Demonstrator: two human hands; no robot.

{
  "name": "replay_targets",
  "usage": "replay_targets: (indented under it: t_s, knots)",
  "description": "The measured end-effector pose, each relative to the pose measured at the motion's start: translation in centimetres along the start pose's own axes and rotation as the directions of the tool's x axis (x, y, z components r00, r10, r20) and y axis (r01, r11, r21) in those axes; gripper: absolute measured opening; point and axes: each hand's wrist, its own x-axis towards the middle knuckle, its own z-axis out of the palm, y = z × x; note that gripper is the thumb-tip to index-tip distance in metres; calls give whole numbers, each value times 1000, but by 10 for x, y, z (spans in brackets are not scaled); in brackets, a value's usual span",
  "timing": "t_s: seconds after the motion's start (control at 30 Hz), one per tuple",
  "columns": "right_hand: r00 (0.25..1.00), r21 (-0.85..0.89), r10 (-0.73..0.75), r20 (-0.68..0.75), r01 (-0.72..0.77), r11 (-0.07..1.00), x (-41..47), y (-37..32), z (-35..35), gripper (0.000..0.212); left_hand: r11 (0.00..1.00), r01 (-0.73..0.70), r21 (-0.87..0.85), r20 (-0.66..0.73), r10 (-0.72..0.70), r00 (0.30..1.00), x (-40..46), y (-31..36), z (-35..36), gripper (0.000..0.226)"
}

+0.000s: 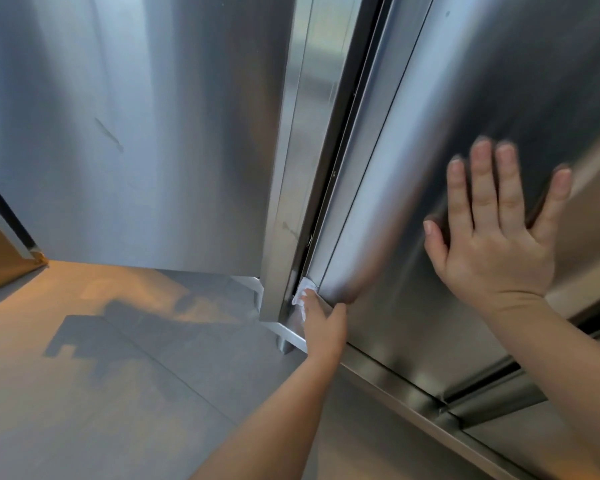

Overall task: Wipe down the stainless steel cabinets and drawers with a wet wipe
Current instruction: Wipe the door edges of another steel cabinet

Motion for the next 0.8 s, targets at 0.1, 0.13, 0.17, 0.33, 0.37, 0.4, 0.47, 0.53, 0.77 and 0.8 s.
replay_targets:
  t_s: [0.1,0.13,0.17,0.33,0.37,0.4,0.47,0.53,0.77,0.8]
  knots:
    - [1000,-8,-3,-13,3,1000,0,-1,0,69,986,-125,-109,-27,123,992,-20,25,10,82]
    - [1000,-2,-4,-16,4,1000,0,-1,0,68,967,-221,-123,-22,220,975,-29,38,14,85]
    - [1000,2,-6,-17,6,1000,0,0,0,68,932,-337,-129,-16,338,941,-38,53,17,87]
    - [999,18,-4,-35,5,1000,2,0,-1,64,657,-752,-49,12,753,657,-59,141,24,95]
    - [999,30,5,-48,-4,1000,3,0,-2,62,608,-794,-12,46,793,607,-61,157,22,95]
    - [999,38,13,-52,-11,999,4,-1,-4,62,558,-829,23,80,826,558,-63,172,18,94]
    - [1000,47,22,-19,-21,999,6,-2,-8,62,482,-872,86,139,861,490,-67,197,11,92]
    - [998,66,36,43,-39,997,10,-1,-17,63,474,-870,132,184,851,492,-74,219,5,95]
    - [983,278,157,97,-179,944,42,6,-69,55,494,-847,194,290,796,531,-103,266,-13,98]
    - [980,282,194,49,-200,938,59,18,-74,55,460,-865,199,298,813,500,-106,280,-14,97]
